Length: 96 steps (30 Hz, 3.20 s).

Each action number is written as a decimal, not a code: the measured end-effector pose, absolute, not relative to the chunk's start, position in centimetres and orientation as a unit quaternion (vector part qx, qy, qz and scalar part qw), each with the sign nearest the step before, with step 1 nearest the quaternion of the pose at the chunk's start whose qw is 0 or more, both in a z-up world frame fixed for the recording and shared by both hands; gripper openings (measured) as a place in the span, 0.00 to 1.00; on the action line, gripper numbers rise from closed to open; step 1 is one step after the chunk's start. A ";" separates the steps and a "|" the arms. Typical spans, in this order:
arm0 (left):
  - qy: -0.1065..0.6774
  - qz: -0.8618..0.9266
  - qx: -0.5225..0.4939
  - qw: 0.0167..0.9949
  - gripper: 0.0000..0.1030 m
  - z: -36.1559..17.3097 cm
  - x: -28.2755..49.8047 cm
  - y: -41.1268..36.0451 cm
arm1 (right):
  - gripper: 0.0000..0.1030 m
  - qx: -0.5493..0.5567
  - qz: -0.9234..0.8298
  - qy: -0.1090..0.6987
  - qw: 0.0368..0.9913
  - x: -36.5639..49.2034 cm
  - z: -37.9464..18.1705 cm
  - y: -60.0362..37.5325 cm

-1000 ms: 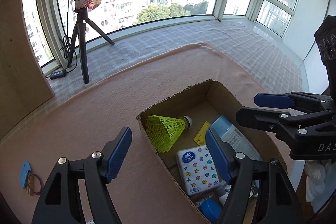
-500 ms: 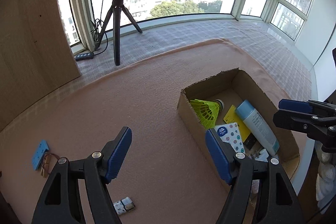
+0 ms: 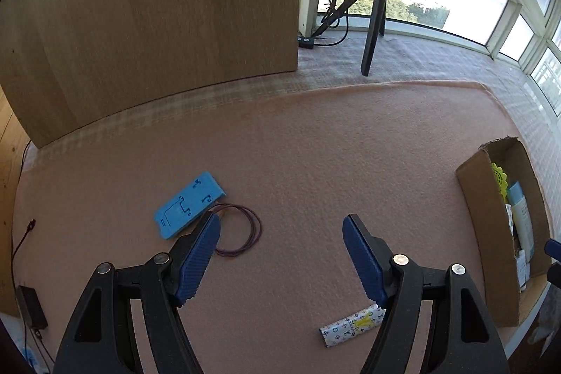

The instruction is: Organize objects

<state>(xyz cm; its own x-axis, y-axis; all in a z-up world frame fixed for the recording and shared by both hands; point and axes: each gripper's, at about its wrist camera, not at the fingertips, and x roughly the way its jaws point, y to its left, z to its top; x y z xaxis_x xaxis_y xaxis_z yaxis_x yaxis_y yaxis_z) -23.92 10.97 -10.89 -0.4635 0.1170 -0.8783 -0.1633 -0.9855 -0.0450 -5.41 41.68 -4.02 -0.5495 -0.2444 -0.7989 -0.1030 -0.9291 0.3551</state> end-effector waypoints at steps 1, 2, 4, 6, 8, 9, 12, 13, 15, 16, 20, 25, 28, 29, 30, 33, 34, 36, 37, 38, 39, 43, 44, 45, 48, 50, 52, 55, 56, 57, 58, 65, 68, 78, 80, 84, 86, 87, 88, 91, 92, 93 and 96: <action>0.017 0.853 -0.516 0.078 0.73 -11.1 -24.5 10.0 | 0.61 0.475 -0.860 -0.183 0.042 -5.3 -4.1 41.3; 0.011 0.850 -0.521 0.073 0.70 -11.4 -25.1 9.0 | 0.61 0.477 -0.859 -0.182 0.041 -5.2 -4.3 40.9; -0.006 0.844 -0.532 0.062 0.65 -12.0 -26.5 7.1 | 0.61 0.481 -0.857 -0.180 0.040 -5.0 -4.5 40.2; -0.020 0.838 -0.543 0.049 0.59 -12.6 -28.0 5.4 | 0.61 0.484 -0.855 -0.182 0.038 -4.7 -4.6 39.6; -0.027 0.831 -0.554 0.037 0.54 -13.4 -29.4 4.2 | 0.61 0.485 -0.855 -0.183 0.033 -4.3 -4.7 39.3; -0.025 0.830 -0.557 0.033 0.54 -13.8 -29.9 3.9 | 0.61 0.486 -0.854 -0.183 0.031 -4.1 -4.7 39.1; -0.020 0.824 -0.565 0.030 0.53 -14.8 -31.2 3.4 | 0.61 0.488 -0.853 -0.186 0.020 -3.4 -4.8 39.0; -0.022 0.821 -0.569 0.032 0.53 -15.1 -31.6 3.3 | 0.61 0.488 -0.852 -0.188 0.016 -3.2 -4.8 39.1; -0.019 0.818 -0.574 0.030 0.53 -15.6 -32.0 3.3 | 0.61 0.489 -0.851 -0.192 0.007 -2.8 -4.9 39.3; -0.018 0.817 -0.576 0.030 0.53 -15.8 -32.3 3.4 | 0.61 0.490 -0.850 -0.194 0.003 -2.8 -5.0 39.4; -0.021 0.812 -0.583 0.030 0.53 -16.8 -33.1 4.1 | 0.61 0.490 -0.849 -0.197 -0.008 -2.1 -4.9 39.7; -0.029 0.805 -0.592 0.029 0.48 -17.8 -34.0 4.2 | 0.61 0.492 -0.849 -0.192 -0.013 -1.8 -4.8 39.5; -0.030 0.802 -0.595 0.033 0.37 -18.1 -33.7 4.2 | 0.61 0.496 -0.847 -0.191 -0.013 -1.9 -4.9 39.4; -0.027 0.803 -0.594 0.034 0.34 -18.1 -33.5 4.2 | 0.61 0.497 -0.847 -0.190 -0.012 -1.9 -5.0 39.3; -0.026 0.803 -0.594 0.037 0.33 -18.1 -33.2 4.3 | 0.61 0.498 -0.846 -0.190 -0.010 -2.0 -5.0 39.2; -0.024 0.804 -0.592 0.046 0.30 -18.2 -31.8 4.1 | 0.61 0.500 -0.846 -0.186 -0.004 -2.3 -4.9 38.8; -0.024 0.805 -0.591 0.048 0.29 -18.3 -31.1 4.1 | 0.61 0.500 -0.846 -0.185 0.000 -2.5 -4.9 38.6; -0.029 0.808 -0.586 0.051 0.29 -18.2 -29.8 3.8 | 0.61 0.500 -0.846 -0.184 0.008 -2.8 -4.9 38.2; -0.033 0.809 -0.584 0.052 0.29 -18.3 -29.1 3.7 | 0.61 0.500 -0.846 -0.183 0.013 -3.0 -4.9 37.9; -0.034 0.810 -0.583 0.055 0.29 -18.3 -28.2 3.7 | 0.61 0.501 -0.846 -0.181 0.018 -3.2 -4.9 37.6; -0.033 0.811 -0.581 0.057 0.29 -18.3 -27.2 3.6 | 0.61 0.501 -0.847 -0.178 0.024 -3.4 -4.8 37.2; -0.029 0.819 -0.570 0.059 0.29 -18.1 -23.0 2.9 | 0.61 0.505 -0.846 -0.164 0.051 -4.3 -4.9 35.5; -0.032 0.820 -0.568 0.059 0.29 -18.2 -21.9 2.7 | 0.61 0.506 -0.846 -0.161 0.057 -4.4 -4.9 35.1; -0.031 0.821 -0.566 0.059 0.29 -18.2 -21.0 2.5 | 0.61 0.507 -0.845 -0.158 0.063 -4.6 -4.9 34.6; -0.031 0.822 -0.566 0.059 0.29 -18.2 -18.4 2.2 | 0.61 0.511 -0.843 -0.145 0.083 -5.2 -5.0 33.2; -0.031 0.823 -0.564 0.058 0.29 -18.2 -16.7 2.1 | 0.61 0.514 -0.842 -0.137 0.096 -5.7 -5.1 32.1; -0.034 0.822 -0.565 0.060 0.29 -18.1 -15.0 1.9 | 0.61 0.517 -0.839 -0.132 0.107 -6.0 -5.3 31.1; -0.042 0.820 -0.567 0.067 0.28 -18.1 -13.1 2.0 | 0.61 0.522 -0.835 -0.121 0.124 -6.4 -5.5 29.6; -0.043 0.819 -0.567 0.069 0.28 -18.0 -12.6 2.0 | 0.61 0.523 -0.834 -0.118 0.129 -6.4 -5.6 29.1; -0.043 0.820 -0.567 0.069 0.28 -17.9 -12.1 1.9 | 0.61 0.524 -0.833 -0.116 0.133 -6.6 -5.7 28.8; -0.044 0.819 -0.568 0.064 0.28 -17.9 -11.8 1.6 | 0.61 0.526 -0.832 -0.114 0.138 -6.8 -5.7 28.4; -0.045 0.835 -0.546 0.046 0.29 -15.5 -8.7 -1.3 | 0.61 0.530 -0.827 -0.105 0.154 -7.0 -5.9 26.9; -0.027 0.833 -0.550 0.048 0.32 -15.4 -8.0 -2.0 | 0.61 0.534 -0.824 -0.106 0.158 -7.2 -6.1 26.5; 0.052 0.824 -0.561 0.063 0.40 -17.3 -6.6 -1.1 | 0.61 0.542 -0.816 -0.102 0.174 -7.6 -6.5 24.3; 0.051 0.823 -0.563 0.062 0.40 -17.8 -7.0 -0.9 | 0.61 0.543 -0.814 -0.103 0.176 -7.6 -6.5 24.0; 0.041 0.826 -0.560 0.054 0.41 -17.9 -7.8 -1.1 | 0.61 0.545 -0.814 -0.100 0.177 -7.4 -6.5 23.6; 0.037 0.828 -0.558 0.050 0.43 -17.9 -8.2 -1.2 | 0.61 0.546 -0.813 -0.100 0.175 -7.3 -6.6 23.6; 0.035 0.829 -0.556 0.050 0.44 -18.0 -8.4 -1.3 | 0.61 0.546 -0.813 -0.100 0.174 -7.3 -6.6 23.6; 0.032 0.830 -0.555 0.049 0.44 -18.0 -8.5 -1.4 | 0.61 0.546 -0.813 -0.100 0.173 -7.3 -6.7 23.6; 0.027 0.830 -0.554 0.048 0.47 -18.0 -8.7 -1.6 | 0.61 0.547 -0.813 -0.100 0.170 -7.2 -6.9 23.6; 0.025 0.831 -0.554 0.047 0.47 -17.9 -8.8 -1.7 | 0.61 0.547 -0.814 -0.099 0.168 -7.3 -7.0 23.6; 0.024 0.831 -0.554 0.045 0.47 -17.8 -8.7 -1.8 | 0.61 0.548 -0.814 -0.098 0.167 -7.4 -7.1 23.7; 0.008 0.834 -0.550 0.041 0.47 -17.3 -8.0 -2.2 | 0.61 0.546 -0.817 -0.088 0.164 -8.0 -7.3 23.8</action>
